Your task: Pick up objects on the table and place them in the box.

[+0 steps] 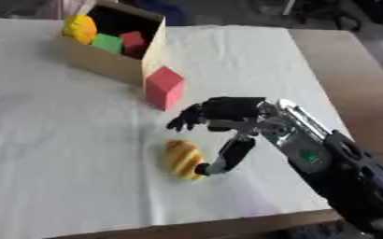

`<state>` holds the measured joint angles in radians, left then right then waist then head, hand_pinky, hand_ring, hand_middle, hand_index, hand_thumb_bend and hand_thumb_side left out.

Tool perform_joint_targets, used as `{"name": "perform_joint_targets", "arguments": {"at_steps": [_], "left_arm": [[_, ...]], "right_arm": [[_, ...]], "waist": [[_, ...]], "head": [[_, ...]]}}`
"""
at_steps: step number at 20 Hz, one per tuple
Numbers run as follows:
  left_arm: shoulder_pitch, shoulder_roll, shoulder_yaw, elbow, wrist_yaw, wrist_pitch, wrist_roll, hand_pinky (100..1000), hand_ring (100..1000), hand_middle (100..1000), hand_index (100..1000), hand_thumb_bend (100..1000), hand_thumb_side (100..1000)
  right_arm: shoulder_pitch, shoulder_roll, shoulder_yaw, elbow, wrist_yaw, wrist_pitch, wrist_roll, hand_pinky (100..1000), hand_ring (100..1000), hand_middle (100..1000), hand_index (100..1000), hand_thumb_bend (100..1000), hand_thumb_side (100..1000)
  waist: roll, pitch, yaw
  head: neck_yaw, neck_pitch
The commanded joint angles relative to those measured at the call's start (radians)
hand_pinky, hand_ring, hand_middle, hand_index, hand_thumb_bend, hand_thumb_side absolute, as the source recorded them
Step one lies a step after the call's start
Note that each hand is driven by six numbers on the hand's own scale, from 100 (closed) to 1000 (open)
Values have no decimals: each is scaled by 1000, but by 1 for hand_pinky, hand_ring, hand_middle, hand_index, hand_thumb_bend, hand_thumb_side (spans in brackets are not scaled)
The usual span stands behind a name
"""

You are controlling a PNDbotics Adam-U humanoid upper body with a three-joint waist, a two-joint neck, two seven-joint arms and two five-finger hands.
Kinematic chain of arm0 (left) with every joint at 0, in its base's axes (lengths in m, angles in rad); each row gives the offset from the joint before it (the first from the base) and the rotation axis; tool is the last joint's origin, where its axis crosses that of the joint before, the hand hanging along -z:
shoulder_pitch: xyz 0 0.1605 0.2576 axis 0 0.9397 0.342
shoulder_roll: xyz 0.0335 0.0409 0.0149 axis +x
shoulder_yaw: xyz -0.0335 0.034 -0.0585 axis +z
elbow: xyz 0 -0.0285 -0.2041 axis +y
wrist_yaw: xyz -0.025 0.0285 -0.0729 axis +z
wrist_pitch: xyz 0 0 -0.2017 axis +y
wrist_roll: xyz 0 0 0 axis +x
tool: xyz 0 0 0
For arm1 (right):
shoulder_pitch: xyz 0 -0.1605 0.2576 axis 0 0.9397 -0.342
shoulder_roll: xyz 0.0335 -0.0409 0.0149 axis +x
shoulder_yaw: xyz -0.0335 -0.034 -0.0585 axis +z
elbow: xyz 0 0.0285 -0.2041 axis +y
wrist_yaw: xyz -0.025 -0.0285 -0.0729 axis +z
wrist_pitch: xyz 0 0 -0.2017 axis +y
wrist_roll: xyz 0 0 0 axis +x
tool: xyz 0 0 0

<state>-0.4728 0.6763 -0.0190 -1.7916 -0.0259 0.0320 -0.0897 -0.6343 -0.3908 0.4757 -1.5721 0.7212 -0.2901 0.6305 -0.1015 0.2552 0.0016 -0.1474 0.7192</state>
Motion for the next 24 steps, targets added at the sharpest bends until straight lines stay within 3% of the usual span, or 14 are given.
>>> {"name": "perform_joint_targets", "arguments": {"at_steps": [1,7,11,15,17,24], "left_arm": [[1,9,20,-27,10,-1,4,812,634,684,833,614,503],[39,-15,31,-39,35,-3,5,808,628,676,830,596,505],[66,-36,43,-37,50,4,11,805,622,668,827,589,506],[85,-51,54,-39,60,10,21,802,617,661,824,582,507],[94,-58,59,-41,64,13,25,801,614,656,823,579,509],[124,-93,63,-56,75,8,18,799,607,645,821,571,510]], "right_arm": [[-20,-6,-6,10,47,-17,-1,811,727,772,927,373,278],[-22,-3,-12,27,86,-31,-12,802,702,717,854,314,198],[-23,-4,-17,31,98,-36,-47,786,663,612,721,237,100],[-28,-10,-26,21,97,-40,-113,759,600,511,561,100,100],[-36,-17,-36,4,91,-39,-153,752,578,477,500,100,100],[-131,-75,-76,-60,-34,18,-193,750,570,466,478,100,100]], "waist": [[1,-7,2],[1,-4,5],[0,-3,7],[0,-2,11],[0,-2,12],[-2,4,26]], "head": [[-6,-15],[-10,-20],[-13,-23],[-14,-24],[-14,-25],[-20,-36]]}}
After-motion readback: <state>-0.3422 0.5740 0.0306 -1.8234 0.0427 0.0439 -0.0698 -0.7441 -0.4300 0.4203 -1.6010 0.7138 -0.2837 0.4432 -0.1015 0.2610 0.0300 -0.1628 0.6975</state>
